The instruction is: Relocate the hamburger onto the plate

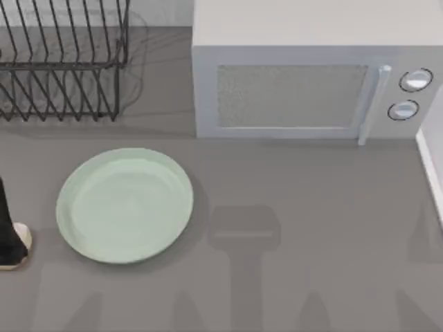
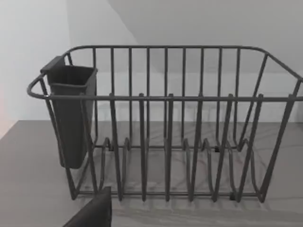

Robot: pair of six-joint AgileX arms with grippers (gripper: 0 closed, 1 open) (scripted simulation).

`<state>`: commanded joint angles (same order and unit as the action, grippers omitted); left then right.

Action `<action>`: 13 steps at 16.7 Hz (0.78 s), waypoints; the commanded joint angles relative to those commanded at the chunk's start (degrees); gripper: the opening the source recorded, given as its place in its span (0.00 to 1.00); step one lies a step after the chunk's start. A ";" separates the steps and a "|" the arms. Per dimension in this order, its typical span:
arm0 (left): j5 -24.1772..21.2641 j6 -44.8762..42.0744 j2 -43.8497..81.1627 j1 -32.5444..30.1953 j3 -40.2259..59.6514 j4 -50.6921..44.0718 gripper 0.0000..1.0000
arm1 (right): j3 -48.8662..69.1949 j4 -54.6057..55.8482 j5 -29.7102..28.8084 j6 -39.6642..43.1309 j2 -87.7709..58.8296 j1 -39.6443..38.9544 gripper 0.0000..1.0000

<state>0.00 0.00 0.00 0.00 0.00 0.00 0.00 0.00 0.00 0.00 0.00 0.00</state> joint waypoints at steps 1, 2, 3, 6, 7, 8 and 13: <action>0.00 0.00 0.00 0.00 0.00 0.00 1.00 | 0.00 0.00 0.00 0.00 0.00 0.00 1.00; 0.00 0.00 0.03 0.00 0.03 -0.02 1.00 | 0.00 0.00 0.00 0.00 0.00 0.00 1.00; 0.02 -0.06 0.63 0.04 0.56 -0.48 1.00 | 0.00 0.00 0.00 0.00 0.00 0.00 1.00; 0.06 -0.53 6.13 0.30 5.14 -4.35 1.00 | 0.00 0.00 0.00 0.00 0.00 0.00 1.00; 0.05 -0.77 9.18 0.40 7.46 -6.34 1.00 | 0.00 0.00 0.00 0.00 0.00 0.00 1.00; 0.03 -1.03 12.85 0.51 10.07 -8.60 1.00 | 0.00 0.00 0.00 0.00 0.00 0.00 1.00; -0.11 -2.45 39.22 1.21 25.58 -22.84 1.00 | 0.00 0.00 0.00 0.00 0.00 0.00 1.00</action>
<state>-0.11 -2.45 39.22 1.21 25.58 -22.84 0.00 0.00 0.00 0.00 0.00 0.00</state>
